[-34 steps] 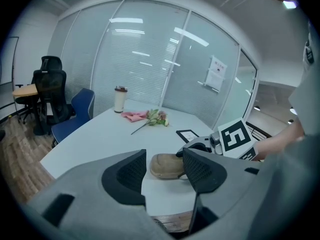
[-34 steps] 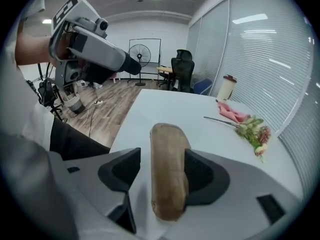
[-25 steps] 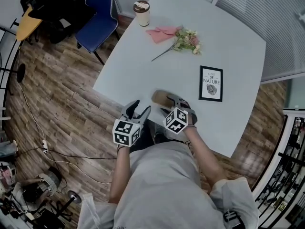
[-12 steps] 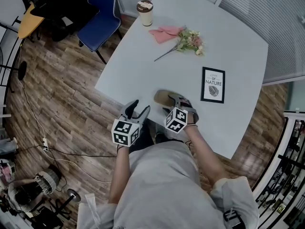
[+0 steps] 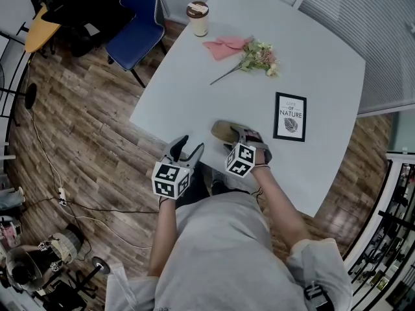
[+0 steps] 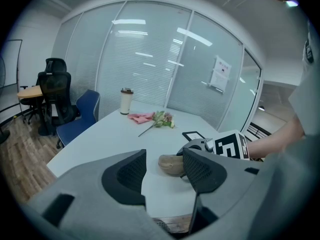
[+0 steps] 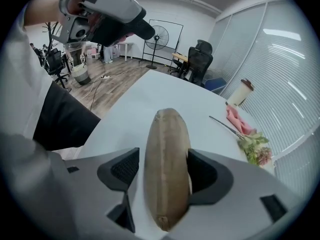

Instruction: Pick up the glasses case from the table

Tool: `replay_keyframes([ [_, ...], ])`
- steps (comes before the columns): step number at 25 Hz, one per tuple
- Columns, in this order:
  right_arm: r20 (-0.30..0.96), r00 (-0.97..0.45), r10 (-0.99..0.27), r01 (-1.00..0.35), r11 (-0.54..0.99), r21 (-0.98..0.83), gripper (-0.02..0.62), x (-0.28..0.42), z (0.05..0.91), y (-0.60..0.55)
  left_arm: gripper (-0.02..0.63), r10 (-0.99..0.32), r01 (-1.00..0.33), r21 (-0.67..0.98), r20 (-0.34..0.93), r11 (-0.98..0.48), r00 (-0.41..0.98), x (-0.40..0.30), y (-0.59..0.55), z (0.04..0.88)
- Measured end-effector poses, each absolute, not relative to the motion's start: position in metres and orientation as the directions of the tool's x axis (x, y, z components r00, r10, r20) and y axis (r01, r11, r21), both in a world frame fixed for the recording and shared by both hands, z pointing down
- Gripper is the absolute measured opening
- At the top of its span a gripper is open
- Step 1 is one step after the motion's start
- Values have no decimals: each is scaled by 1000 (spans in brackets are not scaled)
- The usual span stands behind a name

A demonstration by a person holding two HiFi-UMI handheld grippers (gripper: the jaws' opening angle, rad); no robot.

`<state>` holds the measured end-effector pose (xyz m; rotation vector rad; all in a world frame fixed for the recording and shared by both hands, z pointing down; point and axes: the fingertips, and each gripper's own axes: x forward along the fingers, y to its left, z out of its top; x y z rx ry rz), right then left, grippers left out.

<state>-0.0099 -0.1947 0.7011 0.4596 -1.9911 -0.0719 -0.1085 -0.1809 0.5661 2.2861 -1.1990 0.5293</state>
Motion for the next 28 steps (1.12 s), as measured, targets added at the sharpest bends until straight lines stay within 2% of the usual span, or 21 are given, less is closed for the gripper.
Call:
replay_keyframes([
  [28,862,-332,-383,-325,904,277,281,-3,712,-217,221,-667,-846,235,530,-478,524,-123,-180,556],
])
